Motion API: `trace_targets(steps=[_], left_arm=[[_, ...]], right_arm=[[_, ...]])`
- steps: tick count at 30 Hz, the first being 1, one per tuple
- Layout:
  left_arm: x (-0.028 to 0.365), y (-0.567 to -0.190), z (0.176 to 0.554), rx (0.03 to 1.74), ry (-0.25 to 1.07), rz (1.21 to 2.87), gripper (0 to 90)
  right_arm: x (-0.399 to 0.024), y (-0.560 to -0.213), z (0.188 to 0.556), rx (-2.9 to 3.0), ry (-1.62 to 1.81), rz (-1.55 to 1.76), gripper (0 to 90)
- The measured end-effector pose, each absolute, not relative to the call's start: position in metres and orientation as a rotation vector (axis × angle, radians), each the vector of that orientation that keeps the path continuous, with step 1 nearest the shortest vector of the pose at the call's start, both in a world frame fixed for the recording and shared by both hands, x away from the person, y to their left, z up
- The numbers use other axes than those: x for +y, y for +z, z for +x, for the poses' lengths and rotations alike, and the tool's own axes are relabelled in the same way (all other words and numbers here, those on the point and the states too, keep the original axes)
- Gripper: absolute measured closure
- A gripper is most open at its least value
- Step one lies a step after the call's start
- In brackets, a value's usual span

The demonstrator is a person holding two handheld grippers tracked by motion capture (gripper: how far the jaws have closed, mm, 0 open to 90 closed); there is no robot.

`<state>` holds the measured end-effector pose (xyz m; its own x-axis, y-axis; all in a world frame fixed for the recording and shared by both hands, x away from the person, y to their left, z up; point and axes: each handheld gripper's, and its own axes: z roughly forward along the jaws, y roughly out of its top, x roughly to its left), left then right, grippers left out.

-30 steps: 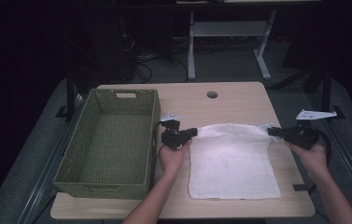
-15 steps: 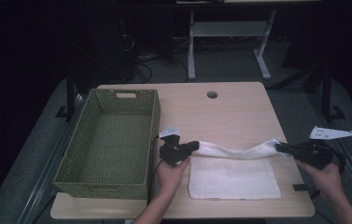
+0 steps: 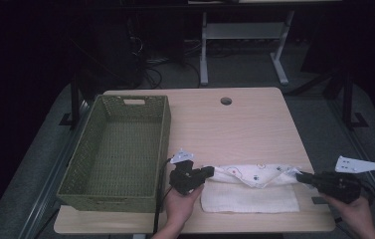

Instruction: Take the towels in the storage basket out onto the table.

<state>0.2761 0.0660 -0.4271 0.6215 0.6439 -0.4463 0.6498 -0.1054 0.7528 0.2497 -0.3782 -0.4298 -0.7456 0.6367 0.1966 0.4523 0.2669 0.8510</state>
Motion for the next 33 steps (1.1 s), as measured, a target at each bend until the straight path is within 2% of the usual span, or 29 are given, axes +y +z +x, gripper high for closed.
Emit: trace_targets(steps=[9, 16, 26, 29, 33], left_arm=[[0.071, -0.436, 0.261, 1.038, 0.015, 1.873, 83.4], [0.073, -0.452, 0.253, 1.038, -0.019, 1.946, 82.5], [0.071, -0.455, 0.243, 1.006, -0.064, 1.997, 79.2], [0.073, -0.455, 0.241, 0.997, -0.088, 1.997, 74.5], [0.077, -0.450, 0.239, 1.000, -0.099, 1.979, 65.9]], right_arm=[[-0.373, -0.443, 0.237, 2.406, 1.433, 0.994, 86.7], [-0.369, -0.454, 0.231, 2.450, 1.412, 0.989, 86.7], [-0.370, -0.461, 0.223, 2.480, 1.429, 0.987, 85.5], [-0.372, -0.462, 0.220, 2.495, 1.456, 0.978, 79.1], [-0.373, -0.458, 0.217, 2.511, 1.498, 0.974, 60.3]])
